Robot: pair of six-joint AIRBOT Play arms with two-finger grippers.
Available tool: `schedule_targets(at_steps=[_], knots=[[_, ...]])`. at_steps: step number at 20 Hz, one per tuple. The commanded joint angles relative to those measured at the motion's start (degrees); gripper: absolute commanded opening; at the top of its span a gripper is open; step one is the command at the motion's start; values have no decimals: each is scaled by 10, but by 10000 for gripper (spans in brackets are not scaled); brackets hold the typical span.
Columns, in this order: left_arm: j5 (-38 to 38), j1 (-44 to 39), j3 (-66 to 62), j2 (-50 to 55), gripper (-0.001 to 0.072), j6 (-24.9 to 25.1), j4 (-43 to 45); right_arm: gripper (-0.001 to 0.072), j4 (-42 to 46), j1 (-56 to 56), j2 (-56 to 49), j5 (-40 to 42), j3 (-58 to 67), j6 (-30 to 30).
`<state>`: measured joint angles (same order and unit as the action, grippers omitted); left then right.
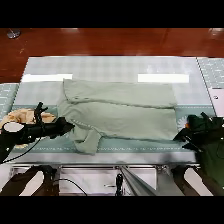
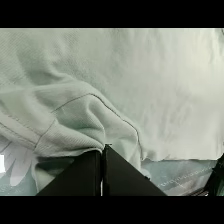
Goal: Fold the shirts.
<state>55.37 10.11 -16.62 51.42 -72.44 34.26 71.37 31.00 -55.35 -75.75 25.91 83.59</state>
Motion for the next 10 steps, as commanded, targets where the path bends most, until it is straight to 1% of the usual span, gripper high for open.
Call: schedule_targets(at_steps=[1,3,5,7,8,9,10], knots=[[2,0,-2,-1,28,0,0,621,-51,-10,-41,56,-5,-18],[3,0,-2,0,28,0,0,621,-115,-10,-53,94,-5,-51],[4,0,-2,0,28,0,0,621,-169,-10,-54,128,-4,-61],[4,0,-2,0,28,0,0,620,-191,-10,-54,144,-2,-65],[3,0,-2,0,28,0,0,578,-190,-10,-54,142,-3,-69],[4,0,-2,0,28,0,0,259,-191,-10,-54,132,-3,-87],[4,0,-2,-1,28,0,0,19,-192,-10,-54,120,-3,-114]])
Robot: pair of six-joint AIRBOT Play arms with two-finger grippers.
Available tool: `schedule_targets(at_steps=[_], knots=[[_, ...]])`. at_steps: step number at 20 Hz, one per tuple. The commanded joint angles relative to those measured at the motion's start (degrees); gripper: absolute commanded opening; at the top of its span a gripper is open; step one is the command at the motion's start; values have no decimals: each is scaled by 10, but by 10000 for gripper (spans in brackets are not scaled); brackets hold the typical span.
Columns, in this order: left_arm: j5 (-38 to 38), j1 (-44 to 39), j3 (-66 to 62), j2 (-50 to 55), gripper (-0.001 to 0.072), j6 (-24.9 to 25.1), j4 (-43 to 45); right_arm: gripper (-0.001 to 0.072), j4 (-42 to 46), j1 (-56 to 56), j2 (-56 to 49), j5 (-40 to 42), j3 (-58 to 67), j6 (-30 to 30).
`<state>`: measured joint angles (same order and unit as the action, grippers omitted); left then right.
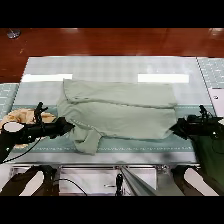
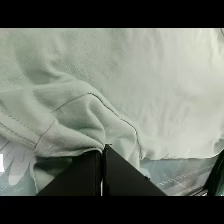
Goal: Fold the shirts.
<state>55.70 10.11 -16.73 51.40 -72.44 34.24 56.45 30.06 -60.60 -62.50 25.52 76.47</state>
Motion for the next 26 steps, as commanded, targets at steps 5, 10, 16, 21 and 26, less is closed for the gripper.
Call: schedule_targets(at_steps=[5,10,16,21,26], knots=[[45,27,-67,0,28,0,0,19,-45,0,-2,-37,71,-52],[18,41,-204,49,28,-2,1,19,-56,-12,-30,-38,184,-35],[14,-9,-395,303,28,-21,2,20,-83,-78,-167,29,295,-2],[39,-28,-577,460,28,-77,12,19,-142,-80,-270,30,401,2],[78,-34,-676,541,28,-92,37,19,-184,-92,-347,47,456,-6]])
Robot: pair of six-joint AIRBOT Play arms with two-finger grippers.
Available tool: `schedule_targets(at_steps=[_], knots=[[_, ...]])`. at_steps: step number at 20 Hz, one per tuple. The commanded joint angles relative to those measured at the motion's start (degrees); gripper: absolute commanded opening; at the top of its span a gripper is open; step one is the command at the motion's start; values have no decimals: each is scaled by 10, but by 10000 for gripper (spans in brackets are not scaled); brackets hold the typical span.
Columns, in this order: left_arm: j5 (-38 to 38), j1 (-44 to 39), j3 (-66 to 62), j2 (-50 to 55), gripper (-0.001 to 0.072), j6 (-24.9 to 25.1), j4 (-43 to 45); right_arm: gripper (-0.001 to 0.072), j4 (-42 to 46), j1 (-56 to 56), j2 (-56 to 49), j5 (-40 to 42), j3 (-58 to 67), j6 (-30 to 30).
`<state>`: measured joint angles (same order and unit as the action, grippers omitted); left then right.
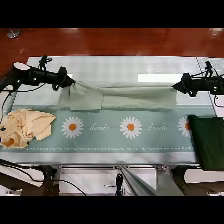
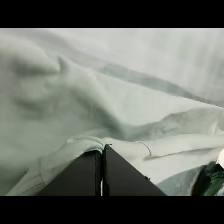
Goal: Fold the shirts.
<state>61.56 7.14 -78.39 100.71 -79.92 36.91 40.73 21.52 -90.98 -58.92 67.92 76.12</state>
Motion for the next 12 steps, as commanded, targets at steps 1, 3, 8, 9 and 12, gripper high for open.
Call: schedule_targets(at_steps=[1,3,8,9,12], knots=[[19,-5,-72,55,28,-21,10,20,-39,-7,-56,11,38,-3],[15,-4,-97,64,28,-30,11,20,-49,-6,-71,15,45,0],[-2,-4,-108,73,27,-33,11,19,-49,-7,-79,25,46,1],[-2,-4,-108,76,29,-32,11,21,-49,-7,-79,26,46,1],[59,-5,-119,77,705,16,14,628,-59,-3,-77,10,47,-3]])
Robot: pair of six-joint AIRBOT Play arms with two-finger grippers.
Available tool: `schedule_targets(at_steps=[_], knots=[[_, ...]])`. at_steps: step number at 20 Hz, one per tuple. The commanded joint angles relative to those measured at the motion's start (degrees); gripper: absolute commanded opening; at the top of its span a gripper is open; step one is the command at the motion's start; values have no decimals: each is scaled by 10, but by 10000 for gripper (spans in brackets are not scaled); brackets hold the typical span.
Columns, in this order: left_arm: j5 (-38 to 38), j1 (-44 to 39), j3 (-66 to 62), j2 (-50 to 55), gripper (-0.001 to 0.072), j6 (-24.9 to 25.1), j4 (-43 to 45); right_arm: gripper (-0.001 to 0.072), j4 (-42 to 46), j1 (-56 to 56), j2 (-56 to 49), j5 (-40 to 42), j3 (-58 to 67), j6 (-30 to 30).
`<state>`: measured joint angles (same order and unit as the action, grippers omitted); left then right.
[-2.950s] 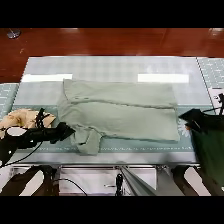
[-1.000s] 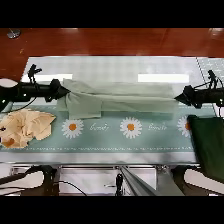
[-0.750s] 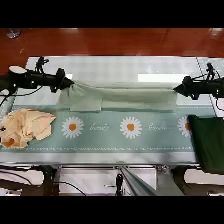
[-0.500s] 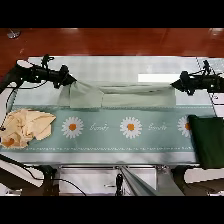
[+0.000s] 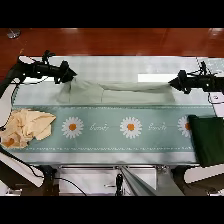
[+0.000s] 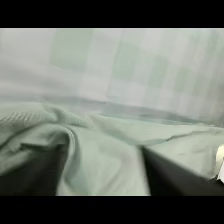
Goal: Fold the shirts.
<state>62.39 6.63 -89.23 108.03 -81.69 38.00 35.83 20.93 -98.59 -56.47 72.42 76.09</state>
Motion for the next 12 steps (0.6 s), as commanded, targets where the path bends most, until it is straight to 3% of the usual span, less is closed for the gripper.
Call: schedule_targets(at_steps=[1,4,6,9,12], knots=[[92,9,-28,4,705,36,18,628,-8,11,3,-30,9,-3],[245,62,-94,-7,704,9,102,626,4,69,27,-91,19,-16],[273,99,-90,-47,704,-27,170,626,71,108,41,-127,18,-12],[220,119,-24,-146,704,-27,184,626,164,122,41,-143,-2,7],[107,86,123,-284,704,-14,180,625,129,114,27,-115,-45,-10]])
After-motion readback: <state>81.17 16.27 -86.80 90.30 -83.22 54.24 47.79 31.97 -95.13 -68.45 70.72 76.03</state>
